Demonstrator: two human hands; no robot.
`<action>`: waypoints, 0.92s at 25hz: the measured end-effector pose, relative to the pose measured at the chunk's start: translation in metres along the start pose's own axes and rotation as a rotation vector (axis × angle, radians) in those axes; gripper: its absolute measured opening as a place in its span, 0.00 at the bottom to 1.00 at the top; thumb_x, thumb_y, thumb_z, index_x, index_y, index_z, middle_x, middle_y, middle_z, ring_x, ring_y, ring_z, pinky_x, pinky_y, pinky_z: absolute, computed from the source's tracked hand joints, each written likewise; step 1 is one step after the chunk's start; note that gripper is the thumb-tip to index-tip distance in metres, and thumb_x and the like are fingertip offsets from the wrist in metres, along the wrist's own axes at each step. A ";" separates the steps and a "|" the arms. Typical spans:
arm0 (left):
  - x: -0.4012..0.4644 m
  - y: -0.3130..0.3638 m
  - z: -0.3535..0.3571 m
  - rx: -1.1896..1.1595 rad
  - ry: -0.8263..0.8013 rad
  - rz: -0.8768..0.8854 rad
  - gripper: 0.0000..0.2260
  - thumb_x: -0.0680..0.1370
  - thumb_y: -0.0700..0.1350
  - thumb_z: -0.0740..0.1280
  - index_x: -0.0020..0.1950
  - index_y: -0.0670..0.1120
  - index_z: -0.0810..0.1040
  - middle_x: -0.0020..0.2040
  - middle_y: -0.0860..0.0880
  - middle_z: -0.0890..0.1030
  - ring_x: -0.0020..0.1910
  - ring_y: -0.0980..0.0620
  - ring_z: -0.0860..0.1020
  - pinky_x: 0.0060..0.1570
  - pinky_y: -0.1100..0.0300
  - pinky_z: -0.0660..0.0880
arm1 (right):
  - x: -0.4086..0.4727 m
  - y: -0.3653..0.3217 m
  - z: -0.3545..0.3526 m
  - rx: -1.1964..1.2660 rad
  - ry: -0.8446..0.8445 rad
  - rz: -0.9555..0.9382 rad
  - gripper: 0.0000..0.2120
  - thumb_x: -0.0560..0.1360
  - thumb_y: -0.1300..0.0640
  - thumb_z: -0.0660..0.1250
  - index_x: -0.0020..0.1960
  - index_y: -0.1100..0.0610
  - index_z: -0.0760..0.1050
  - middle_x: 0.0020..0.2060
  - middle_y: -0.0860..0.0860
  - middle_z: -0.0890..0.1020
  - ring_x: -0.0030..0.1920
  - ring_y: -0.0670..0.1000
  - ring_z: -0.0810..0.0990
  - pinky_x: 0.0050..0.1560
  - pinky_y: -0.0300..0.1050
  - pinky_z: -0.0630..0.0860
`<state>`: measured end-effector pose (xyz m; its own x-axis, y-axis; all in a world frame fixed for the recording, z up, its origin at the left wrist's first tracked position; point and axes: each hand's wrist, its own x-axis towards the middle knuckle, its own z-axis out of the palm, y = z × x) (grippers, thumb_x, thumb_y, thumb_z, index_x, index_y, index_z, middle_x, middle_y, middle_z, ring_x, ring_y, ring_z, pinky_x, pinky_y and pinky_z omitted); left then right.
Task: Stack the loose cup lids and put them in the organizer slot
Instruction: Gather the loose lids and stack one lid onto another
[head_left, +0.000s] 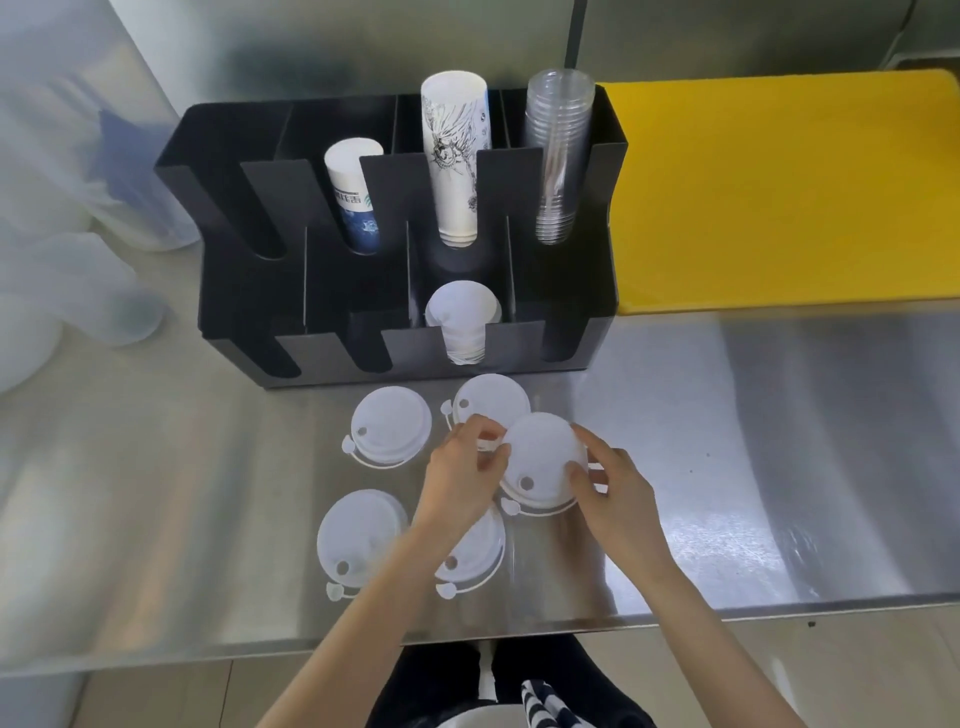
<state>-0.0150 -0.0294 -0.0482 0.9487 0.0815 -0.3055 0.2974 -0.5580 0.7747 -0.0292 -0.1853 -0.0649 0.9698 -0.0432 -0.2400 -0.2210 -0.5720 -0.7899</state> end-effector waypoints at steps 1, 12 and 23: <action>-0.004 -0.004 -0.007 -0.025 0.016 -0.006 0.07 0.75 0.43 0.63 0.52 0.45 0.74 0.53 0.46 0.81 0.45 0.48 0.80 0.49 0.59 0.72 | -0.002 -0.003 0.003 0.013 -0.027 -0.012 0.18 0.76 0.56 0.59 0.64 0.45 0.67 0.47 0.49 0.72 0.43 0.48 0.75 0.46 0.35 0.69; -0.052 -0.067 -0.030 0.010 0.081 -0.011 0.15 0.74 0.43 0.65 0.60 0.51 0.74 0.47 0.51 0.76 0.36 0.60 0.75 0.35 0.78 0.68 | -0.018 -0.017 0.040 -0.033 -0.194 -0.056 0.15 0.74 0.56 0.63 0.61 0.48 0.72 0.50 0.48 0.73 0.43 0.44 0.75 0.40 0.20 0.67; -0.061 -0.084 -0.025 0.144 0.050 -0.032 0.18 0.75 0.47 0.62 0.66 0.52 0.68 0.60 0.48 0.74 0.57 0.49 0.74 0.47 0.59 0.67 | -0.025 -0.022 0.057 -0.053 -0.222 -0.039 0.15 0.73 0.60 0.63 0.60 0.54 0.73 0.56 0.55 0.77 0.52 0.51 0.77 0.55 0.38 0.71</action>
<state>-0.0951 0.0331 -0.0812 0.9442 0.1404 -0.2979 0.3126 -0.6669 0.6764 -0.0548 -0.1253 -0.0734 0.9297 0.1572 -0.3330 -0.1729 -0.6122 -0.7716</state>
